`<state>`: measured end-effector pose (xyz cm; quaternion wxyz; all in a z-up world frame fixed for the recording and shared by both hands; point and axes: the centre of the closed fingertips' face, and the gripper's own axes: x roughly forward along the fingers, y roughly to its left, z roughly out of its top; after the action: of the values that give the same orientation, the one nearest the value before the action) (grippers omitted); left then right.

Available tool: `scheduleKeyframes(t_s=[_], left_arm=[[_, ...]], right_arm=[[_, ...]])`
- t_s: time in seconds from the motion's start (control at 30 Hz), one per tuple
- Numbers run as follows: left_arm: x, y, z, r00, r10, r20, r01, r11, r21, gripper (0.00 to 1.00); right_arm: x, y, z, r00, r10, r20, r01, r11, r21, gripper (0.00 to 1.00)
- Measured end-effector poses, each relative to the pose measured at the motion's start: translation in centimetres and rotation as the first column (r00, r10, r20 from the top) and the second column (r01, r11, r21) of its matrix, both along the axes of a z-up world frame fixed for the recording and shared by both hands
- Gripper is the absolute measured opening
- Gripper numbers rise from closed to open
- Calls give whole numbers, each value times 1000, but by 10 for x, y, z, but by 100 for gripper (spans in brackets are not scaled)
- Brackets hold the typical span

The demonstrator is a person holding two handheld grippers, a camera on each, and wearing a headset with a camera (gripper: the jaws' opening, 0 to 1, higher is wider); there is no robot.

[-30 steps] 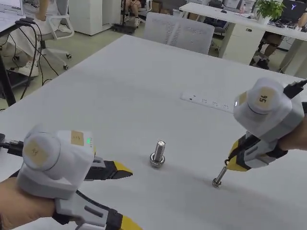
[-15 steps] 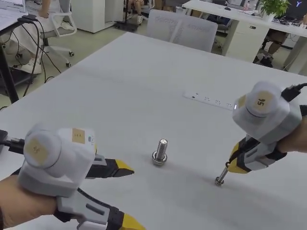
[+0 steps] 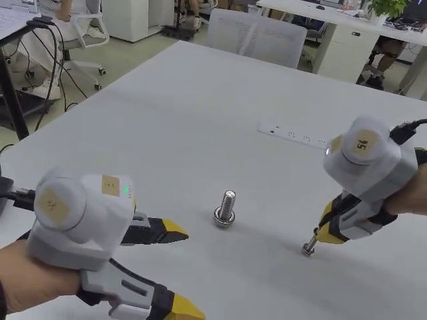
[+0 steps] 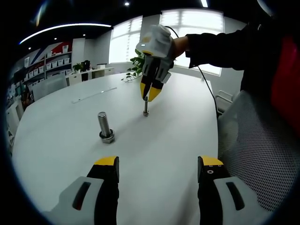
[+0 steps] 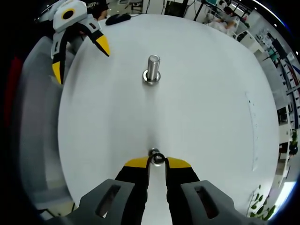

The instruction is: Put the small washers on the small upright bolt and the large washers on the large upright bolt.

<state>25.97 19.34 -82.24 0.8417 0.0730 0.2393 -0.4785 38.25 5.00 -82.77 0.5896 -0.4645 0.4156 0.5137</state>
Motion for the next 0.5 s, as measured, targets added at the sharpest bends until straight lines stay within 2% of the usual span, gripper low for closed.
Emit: scheduleKeyframes(t_s=[0.5], left_arm=[[0, 1, -1, 1000, 4, -8, -4, 1000, 7, 67]], right_arm=[[0, 0, -23, 1000, -13, -27, 13, 1000, 0, 14]])
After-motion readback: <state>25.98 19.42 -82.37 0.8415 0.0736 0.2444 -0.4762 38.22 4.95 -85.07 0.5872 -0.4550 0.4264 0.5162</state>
